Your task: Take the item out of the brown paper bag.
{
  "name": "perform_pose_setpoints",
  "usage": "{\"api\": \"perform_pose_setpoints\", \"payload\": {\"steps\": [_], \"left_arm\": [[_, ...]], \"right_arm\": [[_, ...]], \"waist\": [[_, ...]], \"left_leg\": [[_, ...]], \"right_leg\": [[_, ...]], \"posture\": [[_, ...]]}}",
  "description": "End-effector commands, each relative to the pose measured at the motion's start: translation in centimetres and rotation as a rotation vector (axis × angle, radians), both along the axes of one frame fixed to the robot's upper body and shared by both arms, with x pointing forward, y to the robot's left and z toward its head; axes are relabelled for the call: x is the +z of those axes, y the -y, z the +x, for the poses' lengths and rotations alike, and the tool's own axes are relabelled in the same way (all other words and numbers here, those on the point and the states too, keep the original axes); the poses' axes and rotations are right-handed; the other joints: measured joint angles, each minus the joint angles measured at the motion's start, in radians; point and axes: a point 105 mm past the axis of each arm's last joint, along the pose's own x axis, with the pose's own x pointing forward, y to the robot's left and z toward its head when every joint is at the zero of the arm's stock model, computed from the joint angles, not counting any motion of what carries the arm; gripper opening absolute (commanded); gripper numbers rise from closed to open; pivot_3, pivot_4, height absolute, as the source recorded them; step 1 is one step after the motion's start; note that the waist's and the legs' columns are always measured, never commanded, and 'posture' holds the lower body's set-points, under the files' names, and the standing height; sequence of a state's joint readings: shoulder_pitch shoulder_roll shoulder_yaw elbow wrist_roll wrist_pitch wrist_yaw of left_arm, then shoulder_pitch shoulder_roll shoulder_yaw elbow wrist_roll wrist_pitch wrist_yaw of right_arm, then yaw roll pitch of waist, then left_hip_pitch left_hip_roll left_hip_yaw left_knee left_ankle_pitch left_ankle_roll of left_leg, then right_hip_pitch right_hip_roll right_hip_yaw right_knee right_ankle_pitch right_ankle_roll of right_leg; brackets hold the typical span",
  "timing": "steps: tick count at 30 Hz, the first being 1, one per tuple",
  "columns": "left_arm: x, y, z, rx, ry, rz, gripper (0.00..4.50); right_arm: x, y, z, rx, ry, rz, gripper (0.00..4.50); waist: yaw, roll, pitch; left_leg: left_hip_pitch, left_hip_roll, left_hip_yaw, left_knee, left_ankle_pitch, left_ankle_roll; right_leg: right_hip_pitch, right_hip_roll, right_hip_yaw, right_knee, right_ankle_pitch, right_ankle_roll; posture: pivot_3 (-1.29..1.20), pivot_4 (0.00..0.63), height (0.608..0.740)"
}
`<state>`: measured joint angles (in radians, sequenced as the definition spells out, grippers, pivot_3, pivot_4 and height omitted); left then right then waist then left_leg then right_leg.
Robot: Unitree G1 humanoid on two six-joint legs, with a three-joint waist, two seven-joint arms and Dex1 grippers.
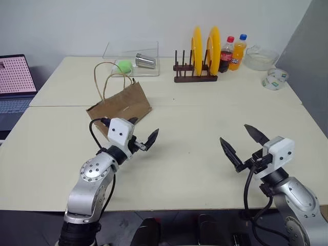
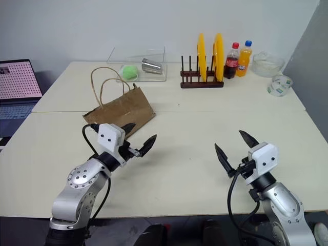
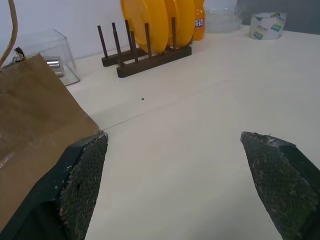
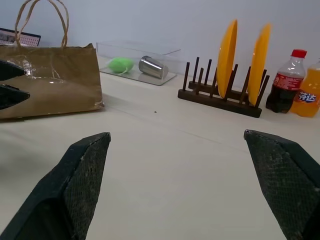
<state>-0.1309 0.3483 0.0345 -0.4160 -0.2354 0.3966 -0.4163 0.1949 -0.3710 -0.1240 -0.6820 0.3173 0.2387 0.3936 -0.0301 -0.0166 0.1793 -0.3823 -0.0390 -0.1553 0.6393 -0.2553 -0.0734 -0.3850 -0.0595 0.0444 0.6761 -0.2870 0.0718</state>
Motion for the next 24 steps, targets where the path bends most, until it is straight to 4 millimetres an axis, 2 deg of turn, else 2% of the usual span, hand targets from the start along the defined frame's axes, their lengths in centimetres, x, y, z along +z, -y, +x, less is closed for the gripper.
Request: {"api": "perform_pose_setpoints", "payload": {"steps": [1, 10, 16, 19, 24], "left_arm": [[1.7, 0.7, 0.2, -0.035, 0.089, -0.025, 4.49], [1.4, 0.6, 0.9, -0.021, 0.102, 0.004, 4.49], [1.4, 0.5, 1.3, -0.007, 0.101, 0.016, 4.49], [1.8, 0.4, 1.2, 0.008, 0.111, 0.017, 4.49], [1.9, -0.2, 1.0, 0.072, 0.124, 0.014, 4.49]], "right_arm": [[1.3, -0.1, -0.1, 0.001, 0.067, 0.004, 4.5], [0.7, -1.1, 0.0, 0.003, 0.059, -0.002, 4.5], [1.3, -2.1, 0.1, 0.039, 0.077, -0.011, 4.5], [1.7, -2.1, 1.0, 0.029, 0.054, 0.033, 4.5], [2.6, -3.6, 1.1, 0.136, 0.077, -0.01, 4.5]], "waist": [[0.0, 0.0, 0.0], [0.0, 0.0, 0.0], [0.0, 0.0, 0.0], [-0.001, 0.0, 0.0], [0.001, 0.0, 0.0]], "left_leg": [[0.0, 0.0, 0.0, 0.0, 0.0, 0.0], [0.0, 0.0, 0.0, 0.0, 0.0, 0.0], [0.0, 0.0, 0.0, 0.0, 0.0, 0.0], [0.0, 0.0, 0.0, 0.0, 0.0, 0.0], [0.0, 0.0, -0.001, 0.0, 0.0, 0.0]], "right_leg": [[0.0, 0.0, 0.0, 0.0, 0.0, 0.0], [0.0, 0.0, 0.0, 0.0, 0.0, 0.0], [0.0, 0.0, 0.0, 0.0, 0.0, 0.0], [0.0, 0.0, 0.0, 0.0, 0.0, 0.0], [0.0, 0.0, 0.0, -0.001, 0.0, -0.001]], "posture": [[0.0, 0.15, 0.74], [0.0, 0.15, 0.74], [0.0, 0.15, 0.74], [0.0, 0.15, 0.74], [0.0, 0.15, 0.74]]}}
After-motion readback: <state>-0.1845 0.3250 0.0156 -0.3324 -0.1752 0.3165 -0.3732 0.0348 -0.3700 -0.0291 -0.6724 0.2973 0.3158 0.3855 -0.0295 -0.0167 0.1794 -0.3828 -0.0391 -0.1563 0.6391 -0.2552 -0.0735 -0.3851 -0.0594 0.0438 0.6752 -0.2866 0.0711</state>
